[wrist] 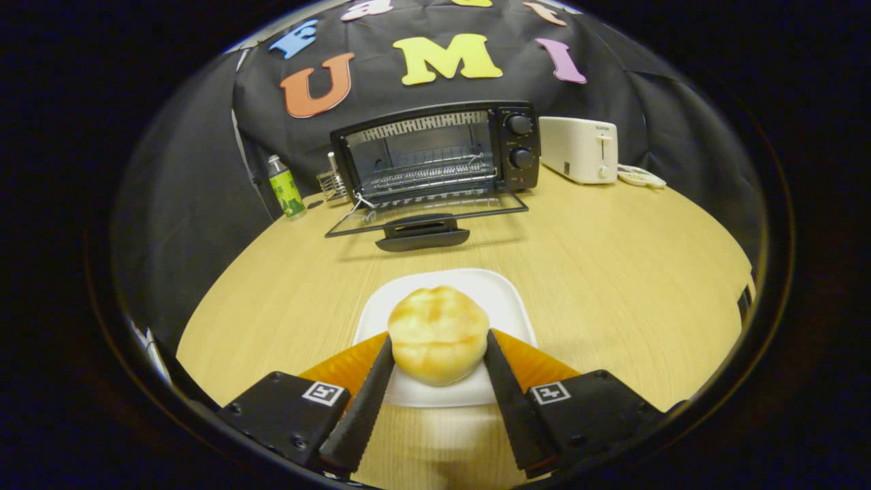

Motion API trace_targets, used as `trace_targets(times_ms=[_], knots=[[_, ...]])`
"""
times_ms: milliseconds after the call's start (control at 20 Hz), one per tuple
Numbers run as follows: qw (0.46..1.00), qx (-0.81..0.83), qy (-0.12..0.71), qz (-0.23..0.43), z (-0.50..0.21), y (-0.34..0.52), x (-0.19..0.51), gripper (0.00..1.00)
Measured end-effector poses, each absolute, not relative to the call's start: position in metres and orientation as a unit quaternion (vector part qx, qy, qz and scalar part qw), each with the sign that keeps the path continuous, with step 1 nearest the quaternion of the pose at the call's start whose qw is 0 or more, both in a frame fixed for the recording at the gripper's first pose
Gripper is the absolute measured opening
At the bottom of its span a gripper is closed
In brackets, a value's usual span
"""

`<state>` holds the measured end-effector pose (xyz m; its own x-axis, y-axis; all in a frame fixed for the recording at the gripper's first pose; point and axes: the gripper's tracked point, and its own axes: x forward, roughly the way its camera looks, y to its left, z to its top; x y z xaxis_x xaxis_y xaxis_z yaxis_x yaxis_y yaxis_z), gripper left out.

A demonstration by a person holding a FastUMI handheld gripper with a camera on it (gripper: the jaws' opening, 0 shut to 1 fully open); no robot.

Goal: Open the toaster oven, put the food inside, and close the toaster oven door.

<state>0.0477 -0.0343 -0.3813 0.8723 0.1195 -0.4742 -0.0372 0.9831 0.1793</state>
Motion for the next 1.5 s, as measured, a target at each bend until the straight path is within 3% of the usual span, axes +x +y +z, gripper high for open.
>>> trace_targets(times_ms=[750, 1200, 1500], knots=[[0.934, 0.258, 0.226, 0.099, -0.31, -0.016, 0.065, 0.78], [0.925, 0.33, 0.134, 0.135, -0.238, -0.007, 0.158, 0.78], [0.938, 0.304, 0.121, 0.116, -0.24, -0.006, 0.232, 0.78]])
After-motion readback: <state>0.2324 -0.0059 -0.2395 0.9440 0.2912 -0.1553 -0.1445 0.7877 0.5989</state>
